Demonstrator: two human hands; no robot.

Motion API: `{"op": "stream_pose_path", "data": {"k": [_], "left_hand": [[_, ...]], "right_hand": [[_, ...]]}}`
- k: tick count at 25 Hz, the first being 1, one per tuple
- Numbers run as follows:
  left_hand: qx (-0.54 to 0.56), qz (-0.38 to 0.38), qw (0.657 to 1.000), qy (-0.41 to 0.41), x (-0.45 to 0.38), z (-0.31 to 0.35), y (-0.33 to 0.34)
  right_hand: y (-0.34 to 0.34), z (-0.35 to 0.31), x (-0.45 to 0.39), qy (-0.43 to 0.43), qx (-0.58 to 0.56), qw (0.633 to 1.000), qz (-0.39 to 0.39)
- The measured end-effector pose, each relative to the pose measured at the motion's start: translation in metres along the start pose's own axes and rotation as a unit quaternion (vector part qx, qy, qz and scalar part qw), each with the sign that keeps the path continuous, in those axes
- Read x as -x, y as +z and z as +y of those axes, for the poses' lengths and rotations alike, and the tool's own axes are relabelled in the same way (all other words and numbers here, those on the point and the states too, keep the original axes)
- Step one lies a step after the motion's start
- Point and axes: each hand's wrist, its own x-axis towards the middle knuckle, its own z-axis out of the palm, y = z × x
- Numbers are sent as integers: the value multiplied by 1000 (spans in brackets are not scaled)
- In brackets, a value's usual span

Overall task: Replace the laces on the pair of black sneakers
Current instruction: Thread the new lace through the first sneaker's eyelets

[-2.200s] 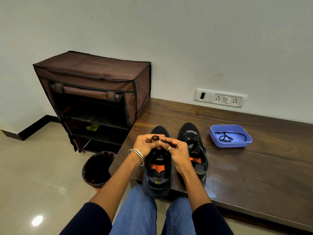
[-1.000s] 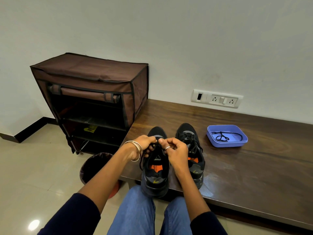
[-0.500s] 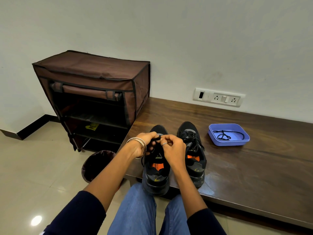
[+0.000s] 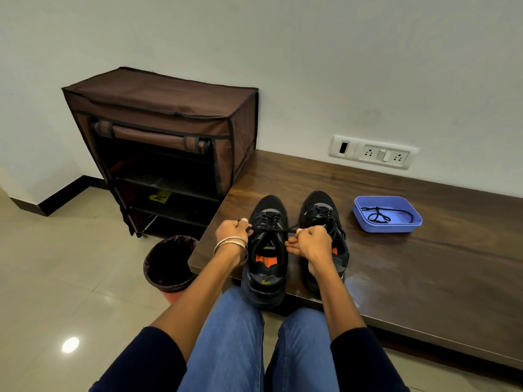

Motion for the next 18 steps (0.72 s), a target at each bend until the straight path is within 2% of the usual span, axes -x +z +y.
{"op": "stream_pose_path", "data": {"k": [3,5,8,10,13,15,18], "left_hand": [[106,19,992,-69,3,-1,2],[129,9,988,-89,5,1,0],[53,-5,998,-41,3,-7,-7],[-41,-33,999,4,9,-10,-12],[-147,-113,980,66,25,-7,-17],[-207,-99,969,87,27,-11,-15],[-186,-41,980,53,27,-21,-12]], "right_hand": [[4,-1,2,44,-55,997,16],[6,-3,5,43,-55,997,15],[2,1,3,23,-35,999,15],[1,6,4,0,-18,1000,10],[4,10,6,-4,23,998,-64],[9,13,13,0,107,990,-96],[21,24,19,-34,194,977,-83]]}}
